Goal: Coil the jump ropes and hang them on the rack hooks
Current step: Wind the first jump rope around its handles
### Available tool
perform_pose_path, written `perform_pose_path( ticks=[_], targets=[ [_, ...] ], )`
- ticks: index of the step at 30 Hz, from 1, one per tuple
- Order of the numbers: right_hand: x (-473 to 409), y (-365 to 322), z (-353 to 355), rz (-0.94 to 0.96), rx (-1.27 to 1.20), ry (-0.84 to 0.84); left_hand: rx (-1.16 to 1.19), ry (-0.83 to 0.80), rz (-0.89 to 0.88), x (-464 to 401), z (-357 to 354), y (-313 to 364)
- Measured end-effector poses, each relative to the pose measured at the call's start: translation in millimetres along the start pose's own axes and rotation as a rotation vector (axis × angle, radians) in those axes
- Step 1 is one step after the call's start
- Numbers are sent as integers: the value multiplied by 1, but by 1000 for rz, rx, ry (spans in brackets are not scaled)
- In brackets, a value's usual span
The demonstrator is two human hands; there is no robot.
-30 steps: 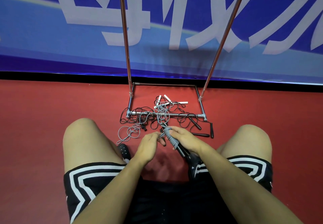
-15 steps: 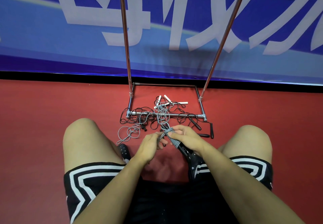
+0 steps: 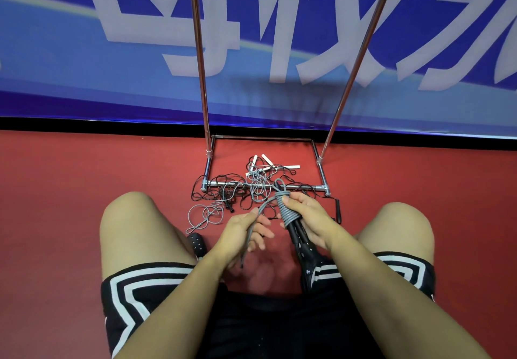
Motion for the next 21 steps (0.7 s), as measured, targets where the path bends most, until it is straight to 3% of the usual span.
perform_pose_path(
  ticks=[10,14,21],
  targets=[
    [2,-3,-2,51,-4,-97,-12,56,122,1,5,-4],
    [1,-2,1,42,35,-83,93,114,131,-4,11,-11],
    [-3,4,3,10,35,7,-268,207,-210,-11,24,2]
  ],
)
Point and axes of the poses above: each hand's wrist, its own x-axis away from the middle knuckle, its own z-axis out of the back of the hand, y = z × x, the point moved 5 cm from there along -x, towards the middle knuckle, and after that the axes turned 14 degrees about -z, right-handed, at the moved point
